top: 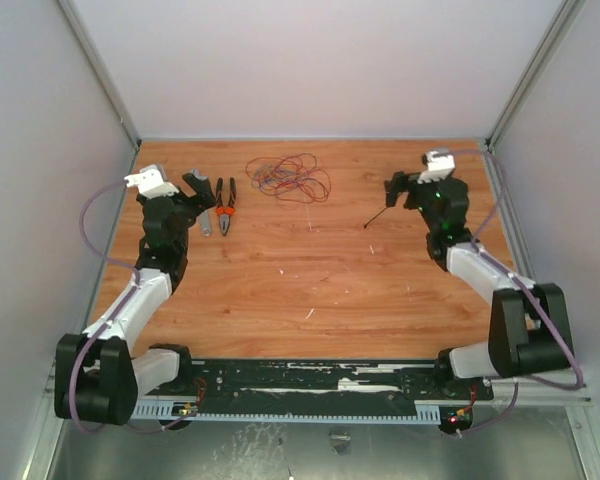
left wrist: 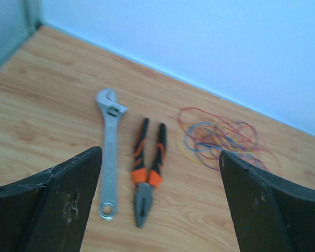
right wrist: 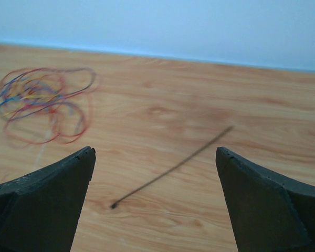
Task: Zip-tie the wires
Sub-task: Untie the cable at the center of the board.
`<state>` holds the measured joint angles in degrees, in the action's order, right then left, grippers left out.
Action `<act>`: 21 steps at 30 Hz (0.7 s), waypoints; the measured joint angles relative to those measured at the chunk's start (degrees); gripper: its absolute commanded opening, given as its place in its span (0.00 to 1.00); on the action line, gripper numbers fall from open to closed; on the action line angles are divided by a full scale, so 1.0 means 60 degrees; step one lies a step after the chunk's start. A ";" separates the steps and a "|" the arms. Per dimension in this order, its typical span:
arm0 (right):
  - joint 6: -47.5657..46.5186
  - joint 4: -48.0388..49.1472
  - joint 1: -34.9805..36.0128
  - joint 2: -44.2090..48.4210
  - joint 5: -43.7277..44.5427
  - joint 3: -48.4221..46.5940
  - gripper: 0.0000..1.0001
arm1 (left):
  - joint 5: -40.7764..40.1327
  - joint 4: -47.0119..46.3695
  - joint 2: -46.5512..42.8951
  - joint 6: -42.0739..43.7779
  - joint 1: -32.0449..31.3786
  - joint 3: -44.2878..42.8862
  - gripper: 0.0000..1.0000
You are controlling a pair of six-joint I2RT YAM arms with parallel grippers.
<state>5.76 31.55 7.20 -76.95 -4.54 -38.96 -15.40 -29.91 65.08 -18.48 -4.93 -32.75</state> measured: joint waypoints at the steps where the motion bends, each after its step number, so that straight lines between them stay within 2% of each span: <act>1: 0.0033 -0.0361 0.0186 -0.0270 -0.0182 -0.0375 0.99 | 0.0255 0.0419 -0.0131 -0.0251 0.0000 -0.0193 0.98; 5: 0.0084 -0.2014 0.1067 -0.1738 -0.0637 -0.2259 0.97 | 0.1253 0.2138 -0.0488 -0.1122 -0.0004 -0.0874 0.98; 10: 0.0098 -0.3577 0.2029 -0.3814 -0.0827 -0.4743 0.90 | 0.1869 0.3694 -0.1147 -0.1730 -0.0004 -0.0976 0.98; 16: 0.0299 -0.4594 0.2772 -0.5949 -0.1315 -0.7085 0.76 | 0.2222 0.4397 -0.2244 -0.2149 0.0000 -0.0685 0.98; 21: 0.0499 -0.5176 0.3133 -0.7435 -0.1865 -0.8572 0.67 | 0.2473 0.4597 -0.2346 -0.2215 0.0000 -0.0627 0.98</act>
<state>8.75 0.49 26.00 -121.56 -15.73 -90.39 -0.56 -2.33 51.00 -31.77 -4.93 -36.51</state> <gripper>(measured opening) 0.728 0.982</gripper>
